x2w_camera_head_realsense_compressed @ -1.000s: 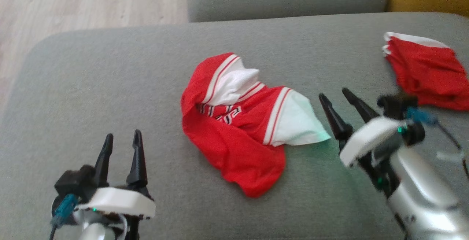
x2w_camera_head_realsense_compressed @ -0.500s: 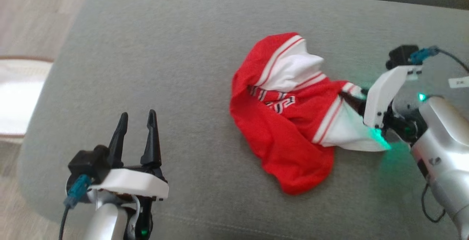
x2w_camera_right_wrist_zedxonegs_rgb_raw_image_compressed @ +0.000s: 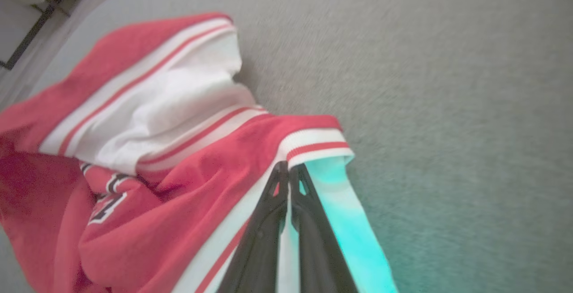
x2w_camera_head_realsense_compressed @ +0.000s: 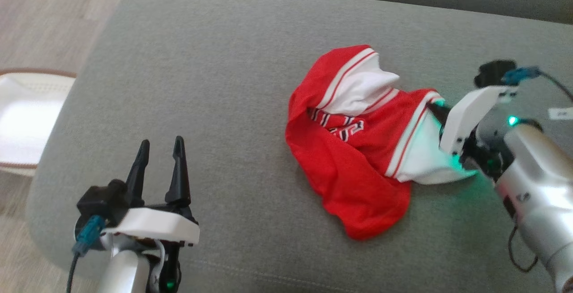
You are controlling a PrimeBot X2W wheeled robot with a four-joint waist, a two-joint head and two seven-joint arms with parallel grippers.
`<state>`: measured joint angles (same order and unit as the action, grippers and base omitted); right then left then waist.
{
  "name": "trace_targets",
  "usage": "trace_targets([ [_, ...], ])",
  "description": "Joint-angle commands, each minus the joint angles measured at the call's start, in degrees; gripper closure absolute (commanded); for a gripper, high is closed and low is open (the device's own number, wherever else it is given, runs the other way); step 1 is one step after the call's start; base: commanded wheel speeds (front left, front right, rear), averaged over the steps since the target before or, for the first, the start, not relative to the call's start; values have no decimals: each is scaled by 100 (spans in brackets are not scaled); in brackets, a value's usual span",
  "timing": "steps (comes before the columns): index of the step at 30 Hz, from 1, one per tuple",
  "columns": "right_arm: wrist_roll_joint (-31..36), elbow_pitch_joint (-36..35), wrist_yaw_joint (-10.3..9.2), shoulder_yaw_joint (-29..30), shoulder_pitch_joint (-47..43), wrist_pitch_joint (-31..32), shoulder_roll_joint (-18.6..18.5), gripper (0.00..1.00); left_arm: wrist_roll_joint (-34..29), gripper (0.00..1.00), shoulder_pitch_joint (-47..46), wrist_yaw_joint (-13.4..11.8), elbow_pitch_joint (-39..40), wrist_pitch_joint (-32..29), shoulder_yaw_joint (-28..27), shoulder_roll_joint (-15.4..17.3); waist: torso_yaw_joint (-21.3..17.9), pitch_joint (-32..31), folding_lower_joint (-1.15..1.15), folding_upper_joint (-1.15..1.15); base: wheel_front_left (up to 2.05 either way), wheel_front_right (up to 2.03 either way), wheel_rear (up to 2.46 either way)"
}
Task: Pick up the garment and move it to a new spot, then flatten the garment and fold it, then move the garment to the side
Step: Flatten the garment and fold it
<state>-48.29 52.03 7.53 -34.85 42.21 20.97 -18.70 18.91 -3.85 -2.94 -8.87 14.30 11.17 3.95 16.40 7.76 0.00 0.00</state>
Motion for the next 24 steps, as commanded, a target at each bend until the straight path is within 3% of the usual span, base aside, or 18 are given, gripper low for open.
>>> trace_targets([
  [1, 39, -99, -4, 12, 378, -283, -51, 100, -60, 0, -179, 53, 184, 70, -236, 24, -143, -29, 0, 0, 0, 0, 0],
  [11, -76, 340, -4, 192, 1078, -792, -673, 100, -182, 0, -324, 106, 282, 70, -213, -20, -588, 369, 0, 0, 0, 0, 0],
  [18, -99, 938, -4, 480, 1576, -1063, -1336, 100, -272, 0, -575, 87, 413, 70, -118, -61, -600, 948, 0, 0, 0, 0, 0],
  [22, -114, 1153, -4, 565, 1742, -1152, -1408, 100, -294, 0, -664, 66, 417, 70, -81, -75, -584, 1143, 0, 0, 0, 0, 0],
  [23, -119, 1225, -4, 577, 1766, -1158, -1393, 73, -296, 0, -688, 63, 405, 70, -75, -78, -585, 1174, 0, 0, 0, 0, 0],
  [24, -114, 1287, -4, 575, 1779, -1162, -1367, 11, -296, 0, -707, 59, 394, 70, -70, -82, -589, 1193, 0, 0, 0, 0, 0],
])
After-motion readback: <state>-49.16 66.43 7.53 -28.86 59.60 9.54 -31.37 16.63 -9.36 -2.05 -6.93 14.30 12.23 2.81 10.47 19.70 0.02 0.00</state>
